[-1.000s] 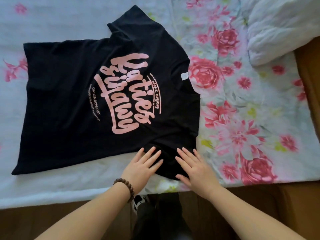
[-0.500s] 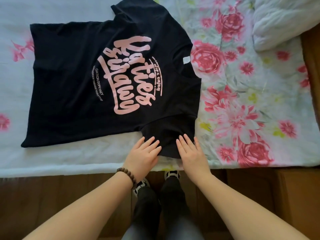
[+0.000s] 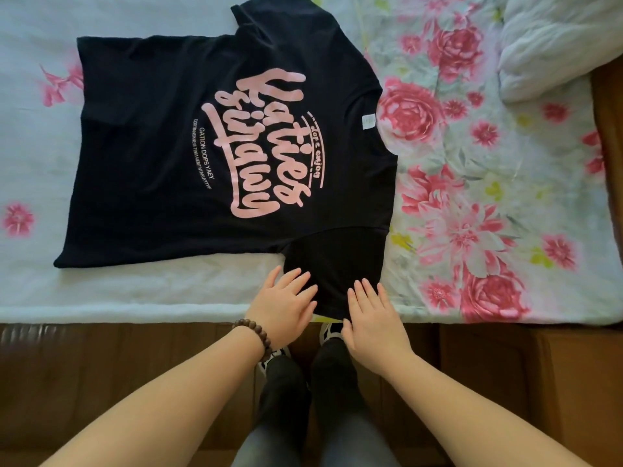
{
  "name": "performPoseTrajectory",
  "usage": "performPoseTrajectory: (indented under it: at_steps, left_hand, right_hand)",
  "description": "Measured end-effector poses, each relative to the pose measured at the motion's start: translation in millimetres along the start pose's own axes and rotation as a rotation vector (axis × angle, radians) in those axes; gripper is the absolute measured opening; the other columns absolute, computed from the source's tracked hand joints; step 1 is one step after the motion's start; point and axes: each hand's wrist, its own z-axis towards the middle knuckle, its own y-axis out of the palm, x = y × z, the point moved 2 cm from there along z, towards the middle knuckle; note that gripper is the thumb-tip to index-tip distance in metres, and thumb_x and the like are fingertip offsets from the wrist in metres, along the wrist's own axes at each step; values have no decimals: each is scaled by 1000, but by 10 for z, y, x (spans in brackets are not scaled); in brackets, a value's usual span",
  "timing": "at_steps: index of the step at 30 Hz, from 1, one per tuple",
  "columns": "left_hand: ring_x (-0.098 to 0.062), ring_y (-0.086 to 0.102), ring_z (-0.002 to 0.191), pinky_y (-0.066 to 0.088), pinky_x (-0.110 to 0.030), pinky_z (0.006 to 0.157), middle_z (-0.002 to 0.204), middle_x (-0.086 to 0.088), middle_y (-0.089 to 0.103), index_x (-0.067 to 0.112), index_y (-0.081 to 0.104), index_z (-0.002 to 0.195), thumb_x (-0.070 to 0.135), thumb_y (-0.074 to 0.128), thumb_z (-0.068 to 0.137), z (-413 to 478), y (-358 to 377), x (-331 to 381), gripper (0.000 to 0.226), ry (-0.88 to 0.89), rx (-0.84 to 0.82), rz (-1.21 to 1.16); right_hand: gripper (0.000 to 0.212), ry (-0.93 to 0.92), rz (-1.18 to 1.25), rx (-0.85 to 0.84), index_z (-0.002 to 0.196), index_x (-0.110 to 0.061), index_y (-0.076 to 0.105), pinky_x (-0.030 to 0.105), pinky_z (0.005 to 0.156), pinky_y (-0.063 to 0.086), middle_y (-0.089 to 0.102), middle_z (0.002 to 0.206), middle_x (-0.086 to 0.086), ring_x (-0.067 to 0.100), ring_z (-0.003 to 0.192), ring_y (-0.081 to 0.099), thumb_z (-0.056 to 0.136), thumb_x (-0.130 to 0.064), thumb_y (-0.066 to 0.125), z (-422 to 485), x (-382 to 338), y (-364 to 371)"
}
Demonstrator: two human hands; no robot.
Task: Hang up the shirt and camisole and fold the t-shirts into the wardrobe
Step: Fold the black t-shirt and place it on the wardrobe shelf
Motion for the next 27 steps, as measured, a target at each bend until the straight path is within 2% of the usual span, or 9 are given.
performPoseTrajectory:
  at_steps: [3,7,10,13,17,19,22,25,27]
  left_hand:
    - [-25,47,131,34,-47,111,136,-11,56,13,58,129,23,43,93,239,-99,-40,40,-115,219,-87]
    - [-19,-4,148,5,-41,121,161,-6,1,12,7,152,21,28,101,792,-150,-147,56,-283,124,-99]
    - [-18,-16,146,-2,-40,120,159,-5,-15,12,-12,148,36,17,102,1056,-43,-324,59,-335,62,-62]
    - [-18,-21,144,-9,-38,119,155,-2,-25,17,-23,143,55,9,96,1072,50,-613,68,-355,38,36]
    - [-17,-26,141,-8,-42,119,154,-2,-25,17,-18,146,60,-8,87,1021,55,-803,74,-499,38,28]
    - [-19,-21,142,-5,-44,119,155,-4,-19,16,-11,147,57,-10,85,1103,-24,-831,74,-582,92,-11]
    - [-20,-16,141,-7,-45,116,156,-7,-10,12,-3,148,48,-7,86,1347,-191,-883,72,-579,165,-24]
    - [-22,-23,140,-12,-44,113,155,-8,-17,13,-6,150,42,-10,87,1632,-324,-1015,70,-471,169,25]
    - [-27,-10,145,-4,-45,119,157,-11,-7,10,6,152,38,3,92,1785,-354,-1191,66,-418,164,66]
  right_hand:
    - [56,-12,99,171,140,-4,42,44,115,26,39,148,14,26,141,31,93,-32,27,275,-13,-165]
    - [56,-44,137,224,150,-10,14,36,117,-5,6,159,6,19,147,-1,98,-18,30,983,-34,-423]
    - [56,-79,57,171,151,-16,-2,37,117,-10,-9,160,0,15,146,-12,103,-32,22,1393,54,-404]
    - [67,71,51,88,150,-18,-10,38,118,-7,-15,159,-3,13,146,-15,99,-52,15,1544,462,-319]
    - [75,188,33,23,144,-17,-20,41,119,-6,-24,154,-2,12,143,-20,83,-62,-13,1471,838,-336]
    - [76,195,97,138,146,-13,-10,40,119,-5,-14,156,1,14,145,-12,84,-58,-7,1525,772,-427]
    - [63,56,121,308,145,-5,28,43,113,11,27,154,9,21,144,21,92,-39,25,1805,471,-679]
    - [57,-154,137,327,143,-9,32,45,113,25,33,151,7,21,141,28,89,-30,32,2247,44,-883]
    - [59,-198,113,315,143,-11,34,46,111,34,35,150,6,21,140,30,89,-37,33,2567,-71,-915]
